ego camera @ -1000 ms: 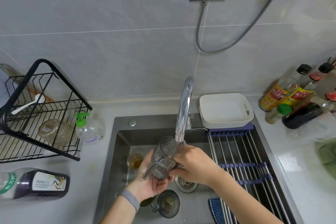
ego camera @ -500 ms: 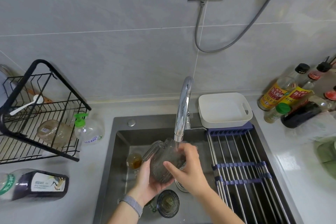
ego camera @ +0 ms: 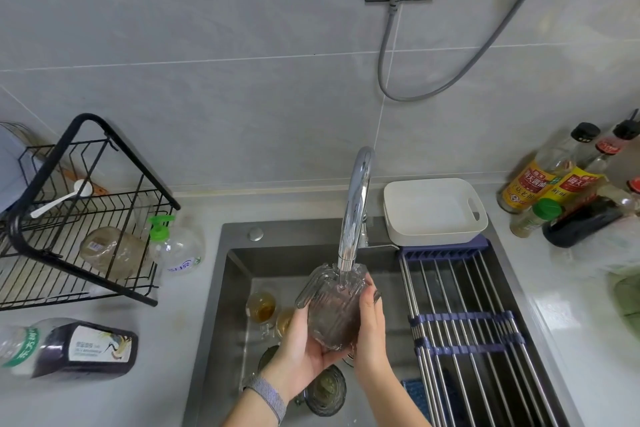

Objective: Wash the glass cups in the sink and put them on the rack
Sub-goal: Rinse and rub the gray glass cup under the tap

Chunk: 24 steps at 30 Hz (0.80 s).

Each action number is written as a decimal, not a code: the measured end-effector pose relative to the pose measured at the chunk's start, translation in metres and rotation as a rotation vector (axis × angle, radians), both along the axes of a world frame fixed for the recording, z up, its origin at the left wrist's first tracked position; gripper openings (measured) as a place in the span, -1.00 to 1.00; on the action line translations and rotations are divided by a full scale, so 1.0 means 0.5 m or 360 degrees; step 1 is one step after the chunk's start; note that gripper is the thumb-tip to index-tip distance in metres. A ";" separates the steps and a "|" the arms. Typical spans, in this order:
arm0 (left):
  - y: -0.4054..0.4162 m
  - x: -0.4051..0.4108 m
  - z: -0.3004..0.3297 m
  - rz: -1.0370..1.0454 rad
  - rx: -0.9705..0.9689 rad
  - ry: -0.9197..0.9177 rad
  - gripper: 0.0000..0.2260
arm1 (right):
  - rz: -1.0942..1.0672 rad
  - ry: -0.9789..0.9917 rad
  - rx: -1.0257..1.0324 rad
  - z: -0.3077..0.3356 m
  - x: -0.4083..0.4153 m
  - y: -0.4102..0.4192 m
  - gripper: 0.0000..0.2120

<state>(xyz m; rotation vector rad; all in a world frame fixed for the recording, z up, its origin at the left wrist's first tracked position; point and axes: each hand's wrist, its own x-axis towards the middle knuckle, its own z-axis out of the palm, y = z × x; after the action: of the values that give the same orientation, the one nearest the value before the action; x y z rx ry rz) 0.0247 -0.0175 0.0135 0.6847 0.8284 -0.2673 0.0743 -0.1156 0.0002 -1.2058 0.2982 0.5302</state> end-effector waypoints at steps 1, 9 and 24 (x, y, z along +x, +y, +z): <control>0.001 0.000 0.000 -0.0017 0.0058 0.0011 -0.53 | -0.0038 0.0048 -0.0008 0.004 0.004 0.005 -0.44; -0.002 -0.003 0.003 -0.0143 0.0704 0.0060 -0.64 | -0.0075 0.0377 -0.0318 0.002 0.037 0.034 -0.48; -0.007 -0.013 0.010 -0.0027 0.0448 -0.0143 -0.69 | 0.0059 0.0367 -0.0207 0.011 0.019 0.027 -0.33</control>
<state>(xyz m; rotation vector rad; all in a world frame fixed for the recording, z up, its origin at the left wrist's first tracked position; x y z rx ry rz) 0.0180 -0.0210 0.0187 0.9606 0.7818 -0.1346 0.0839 -0.1021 0.0058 -1.2793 0.5139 0.6923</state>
